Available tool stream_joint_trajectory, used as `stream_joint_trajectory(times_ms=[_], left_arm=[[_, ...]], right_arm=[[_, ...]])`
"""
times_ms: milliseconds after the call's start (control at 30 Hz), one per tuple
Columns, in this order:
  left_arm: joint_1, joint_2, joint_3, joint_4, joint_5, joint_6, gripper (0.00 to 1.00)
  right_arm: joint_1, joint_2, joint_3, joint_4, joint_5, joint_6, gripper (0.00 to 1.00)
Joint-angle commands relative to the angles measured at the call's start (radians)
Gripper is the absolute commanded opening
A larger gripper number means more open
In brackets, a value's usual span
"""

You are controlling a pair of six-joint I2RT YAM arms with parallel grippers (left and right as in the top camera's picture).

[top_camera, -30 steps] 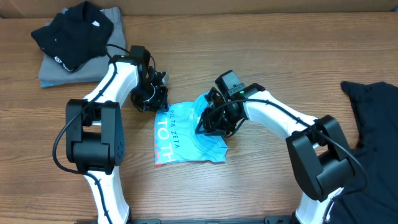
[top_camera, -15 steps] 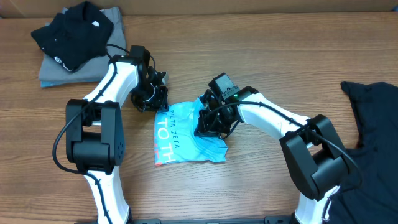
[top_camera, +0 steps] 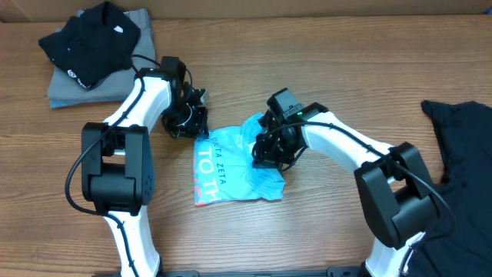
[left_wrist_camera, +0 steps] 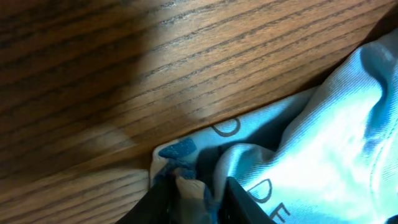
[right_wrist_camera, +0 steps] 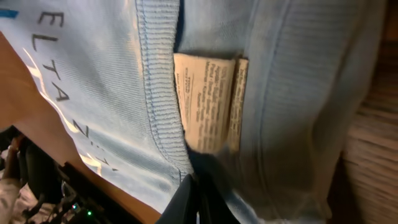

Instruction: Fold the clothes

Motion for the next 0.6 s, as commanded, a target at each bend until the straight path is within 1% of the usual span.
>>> stream_joint_trajectory(times_ms=[0,33,67,133,367,467,500,567], left_arm=[[0.007,0.008,-0.012,0.001,0.011,0.015,0.31],[0.007,0.008,-0.012,0.001,0.011,0.015,0.32],[0.007,0.008,-0.012,0.001,0.011,0.015,0.32],[0.007,0.008,-0.012,-0.001,0.011,0.015,0.33],[0.007,0.008,-0.012,-0.006,0.011,0.016,0.33],[0.007,0.008,-0.006,-0.016,0.011,0.024,0.25],[0.007,0.008,0.002,-0.027,0.011,0.036,0.25],[0.007,0.007,0.038,-0.064,0.01,0.074,0.27]], right_arm=[[-0.015,-0.043,0.016,-0.016,0.046,0.0,0.07],[-0.015,-0.043,0.016,-0.016,0.045,-0.003,0.19],[-0.015,-0.043,0.016,-0.017,0.045,-0.008,0.28],[-0.017,-0.05,0.016,-0.033,0.045,-0.027,0.34],[-0.023,-0.097,0.016,-0.137,0.046,-0.032,0.37],[-0.033,-0.097,0.016,-0.182,0.046,-0.026,0.35],[-0.039,-0.097,0.016,-0.187,0.046,-0.032,0.35],[-0.047,-0.105,0.016,-0.179,0.045,-0.051,0.35]])
